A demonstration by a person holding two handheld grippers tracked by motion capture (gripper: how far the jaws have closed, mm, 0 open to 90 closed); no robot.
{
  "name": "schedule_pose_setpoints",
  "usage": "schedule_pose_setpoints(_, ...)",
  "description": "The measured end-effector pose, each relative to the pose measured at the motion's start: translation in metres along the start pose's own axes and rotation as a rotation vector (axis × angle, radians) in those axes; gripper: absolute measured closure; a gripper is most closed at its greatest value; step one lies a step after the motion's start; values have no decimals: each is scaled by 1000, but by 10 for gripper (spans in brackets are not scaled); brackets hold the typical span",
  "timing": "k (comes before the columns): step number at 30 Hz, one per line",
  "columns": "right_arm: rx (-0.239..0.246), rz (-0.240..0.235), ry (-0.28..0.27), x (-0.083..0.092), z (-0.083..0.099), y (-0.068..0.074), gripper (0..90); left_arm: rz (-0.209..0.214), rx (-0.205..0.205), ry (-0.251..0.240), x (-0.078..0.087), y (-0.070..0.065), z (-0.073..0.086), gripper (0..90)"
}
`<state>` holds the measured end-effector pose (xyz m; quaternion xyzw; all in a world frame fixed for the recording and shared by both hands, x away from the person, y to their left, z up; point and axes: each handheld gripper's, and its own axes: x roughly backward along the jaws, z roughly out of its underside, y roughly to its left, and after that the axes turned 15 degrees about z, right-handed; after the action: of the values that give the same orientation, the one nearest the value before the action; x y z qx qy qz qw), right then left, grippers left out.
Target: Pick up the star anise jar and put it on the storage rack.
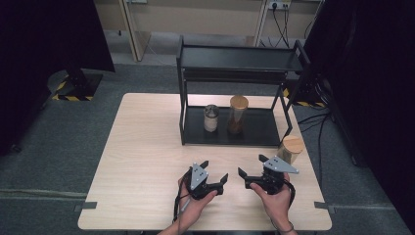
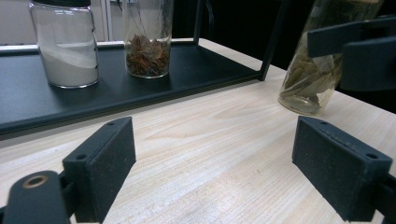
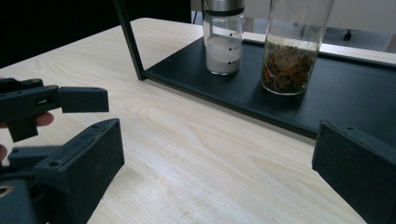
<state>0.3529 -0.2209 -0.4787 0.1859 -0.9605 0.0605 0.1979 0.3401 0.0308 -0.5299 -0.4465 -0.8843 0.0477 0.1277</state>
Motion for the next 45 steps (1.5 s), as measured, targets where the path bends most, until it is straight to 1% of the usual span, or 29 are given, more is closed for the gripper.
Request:
schedule_pose_setpoints(12,-7,4,1,16,19,-4,25,0,3,0,0,0,0,131)
schedule_pose_setpoints(16,-17,5,0,22,26,-6,25,0,3,0,0,0,0,131)
schedule_pose_setpoints(19,-29,-3,6,26,31,-8,25,1,4,1,0,0,0,131)
schedule_pose_setpoints(24,-33,0,8,33,37,-10,25,0,5,-1,0,1,0,131)
schedule_pose_setpoints(35,-69,31,-17,48,46,-18,25,0,8,-4,0,1,0,131)
schedule_pose_setpoints(41,-66,38,-12,53,52,-19,25,0,11,-4,0,1,0,131)
schedule_pose_setpoints(45,-75,47,-17,59,54,-21,25,0,10,-4,0,1,0,131)
